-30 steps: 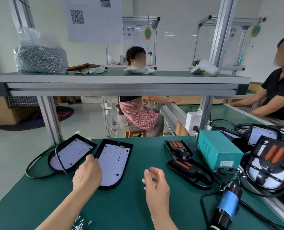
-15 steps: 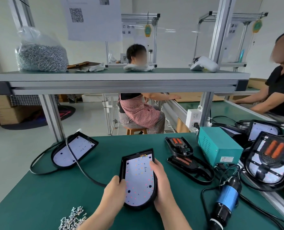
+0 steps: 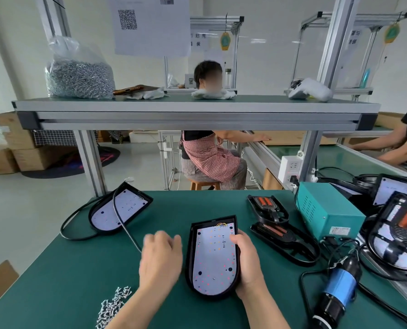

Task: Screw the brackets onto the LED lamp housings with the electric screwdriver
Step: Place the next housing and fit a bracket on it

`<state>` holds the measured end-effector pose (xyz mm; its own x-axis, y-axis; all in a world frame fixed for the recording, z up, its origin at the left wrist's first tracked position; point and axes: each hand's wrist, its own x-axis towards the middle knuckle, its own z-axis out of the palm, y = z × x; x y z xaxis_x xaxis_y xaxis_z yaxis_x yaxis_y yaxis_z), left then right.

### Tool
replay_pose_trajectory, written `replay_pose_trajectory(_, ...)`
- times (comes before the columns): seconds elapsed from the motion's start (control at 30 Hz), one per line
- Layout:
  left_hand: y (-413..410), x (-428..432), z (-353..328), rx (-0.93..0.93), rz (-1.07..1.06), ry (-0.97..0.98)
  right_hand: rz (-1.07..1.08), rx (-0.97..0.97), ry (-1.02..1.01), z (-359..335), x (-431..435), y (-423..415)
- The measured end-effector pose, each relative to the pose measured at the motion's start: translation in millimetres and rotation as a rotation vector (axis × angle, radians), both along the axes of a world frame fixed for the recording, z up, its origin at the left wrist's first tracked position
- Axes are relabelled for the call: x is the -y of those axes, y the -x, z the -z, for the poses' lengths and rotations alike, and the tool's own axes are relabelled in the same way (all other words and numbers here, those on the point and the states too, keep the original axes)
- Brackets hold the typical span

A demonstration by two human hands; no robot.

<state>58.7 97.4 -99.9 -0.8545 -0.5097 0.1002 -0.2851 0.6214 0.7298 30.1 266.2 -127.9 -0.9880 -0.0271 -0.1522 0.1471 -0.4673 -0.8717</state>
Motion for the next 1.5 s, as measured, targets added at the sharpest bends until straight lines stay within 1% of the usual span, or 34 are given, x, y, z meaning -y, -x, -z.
replay_pose_trajectory(0.03, 6, 9, -1, -0.09, -0.116, -0.025, 0.002, 0.002, -0.008, -1, 0, 0)
replay_pose_trajectory(0.07, 13, 19, -2, -0.135, -0.221, -0.058, -0.003, 0.006, -0.009, -1, 0, 0)
replay_pose_trajectory(0.1, 21, 31, -3, -0.144, -0.307, -0.108, -0.01, 0.01, -0.006, -1, 1, 0)
replay_pose_trajectory(0.17, 33, 51, -6, -0.116, -0.436, -0.287, -0.008, 0.013, 0.003, -2, 2, -1)
replay_pose_trajectory(0.27, 46, 71, -4, -0.107, -0.465, -0.563, -0.012, 0.024, 0.037, -2, 2, -1)
replay_pose_trajectory(0.3, 49, 76, -2, -0.127, -0.447, -0.639, -0.018, 0.034, 0.046, -2, 2, -1)
replay_pose_trajectory(0.33, 51, 80, -2, -0.149, -0.422, -0.674, -0.021, 0.047, 0.05, -2, 1, -1)
replay_pose_trajectory(0.43, 52, 83, 0, -0.218, -0.332, -0.584, -0.006, 0.091, 0.06, -2, 0, 1)
replay_pose_trajectory(0.57, 44, 66, -5, -0.335, -0.19, -0.542, 0.025, 0.114, 0.039, -4, 1, 0)
replay_pose_trajectory(0.7, 33, 49, -7, -0.381, -0.072, -0.503, 0.075, 0.118, 0.008, -5, 0, 0)
replay_pose_trajectory(0.83, 15, 33, -1, -0.335, 0.015, -0.544, 0.133, 0.154, 0.062, -9, -2, -2)
replay_pose_trajectory(0.93, 2, 24, 7, -0.218, 0.036, -0.596, 0.152, 0.188, 0.122, -11, -6, -4)
replay_pose_trajectory(1.0, -6, 20, 10, -0.112, 0.052, -0.606, 0.153, 0.187, 0.124, -13, -10, -4)
replay_pose_trajectory(1.07, -16, 16, 11, 0.006, 0.094, -0.571, 0.14, 0.179, 0.094, -15, -13, -3)
replay_pose_trajectory(1.17, -33, 9, 11, 0.178, 0.177, -0.514, 0.068, 0.209, -0.044, -15, -15, -1)
replay_pose_trajectory(1.2, -39, 6, 10, 0.236, 0.208, -0.448, 0.027, 0.215, -0.117, -15, -16, 0)
replay_pose_trajectory(1.23, -44, 4, 10, 0.292, 0.243, -0.341, -0.009, 0.21, -0.202, -14, -17, 1)
replay_pose_trajectory(1.3, -53, -2, 8, 0.378, 0.308, -0.045, -0.051, 0.194, -0.34, -14, -20, 2)
replay_pose_trajectory(1.33, -56, -6, 7, 0.402, 0.326, 0.097, -0.065, 0.196, -0.374, -15, -22, 2)
replay_pose_trajectory(1.37, -59, -10, 7, 0.409, 0.345, 0.197, -0.08, 0.201, -0.394, -15, -23, 2)
replay_pose_trajectory(1.43, -64, -16, 8, 0.402, 0.39, 0.284, -0.108, 0.196, -0.43, -16, -25, 3)
replay_pose_trajectory(1.5, -63, -18, 7, 0.414, 0.446, 0.291, -0.124, 0.18, -0.476, -18, -27, 3)
